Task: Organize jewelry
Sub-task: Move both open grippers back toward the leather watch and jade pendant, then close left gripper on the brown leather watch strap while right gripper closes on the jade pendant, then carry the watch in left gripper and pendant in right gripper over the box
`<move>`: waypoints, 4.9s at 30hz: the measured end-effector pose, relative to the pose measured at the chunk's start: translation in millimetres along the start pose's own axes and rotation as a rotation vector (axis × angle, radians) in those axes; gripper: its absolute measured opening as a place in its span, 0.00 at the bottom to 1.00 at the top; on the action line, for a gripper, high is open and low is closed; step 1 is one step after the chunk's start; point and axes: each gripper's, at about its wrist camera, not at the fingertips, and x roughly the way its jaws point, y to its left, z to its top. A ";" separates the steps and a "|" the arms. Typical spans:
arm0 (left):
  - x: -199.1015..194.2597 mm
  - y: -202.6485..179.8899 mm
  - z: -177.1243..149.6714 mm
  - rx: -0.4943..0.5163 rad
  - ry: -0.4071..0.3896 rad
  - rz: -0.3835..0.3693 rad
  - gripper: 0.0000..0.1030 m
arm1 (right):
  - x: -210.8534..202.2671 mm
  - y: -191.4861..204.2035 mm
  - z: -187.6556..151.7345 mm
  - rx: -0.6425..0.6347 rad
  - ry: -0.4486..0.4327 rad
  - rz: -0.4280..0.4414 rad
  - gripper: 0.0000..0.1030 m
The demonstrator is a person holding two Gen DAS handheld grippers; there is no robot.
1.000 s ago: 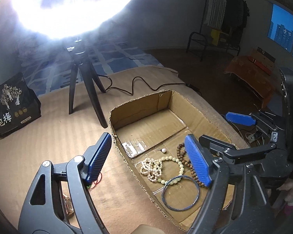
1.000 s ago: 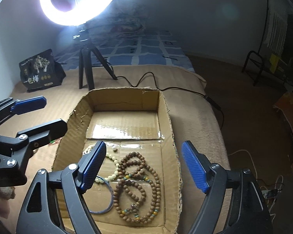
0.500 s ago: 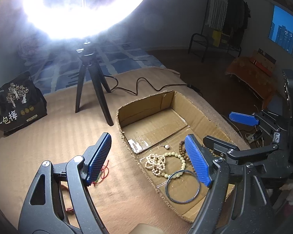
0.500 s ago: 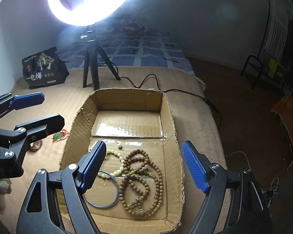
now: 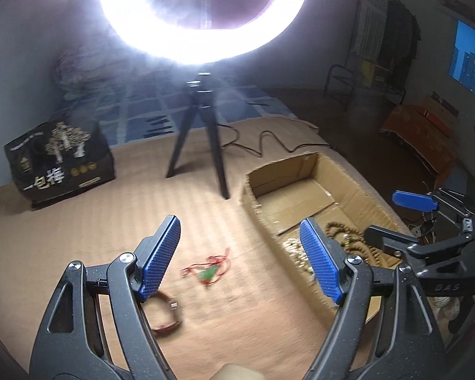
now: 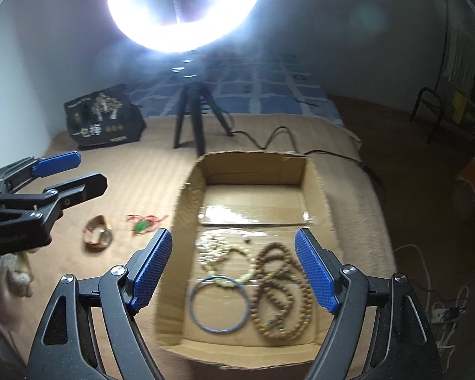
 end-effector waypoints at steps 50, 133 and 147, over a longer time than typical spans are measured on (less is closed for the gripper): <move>50.6 133.3 -99.0 -0.276 0.208 -0.059 0.45 | 157.2 132.2 16.3 0.071 0.349 0.066 0.35; 20.4 -32.5 -22.9 -0.100 0.122 -0.163 0.09 | 19.8 -24.7 14.5 0.069 0.088 0.012 0.13; 41.3 -62.8 -12.1 -0.086 0.126 -0.168 0.09 | 40.1 -47.3 18.6 0.083 0.092 0.001 0.13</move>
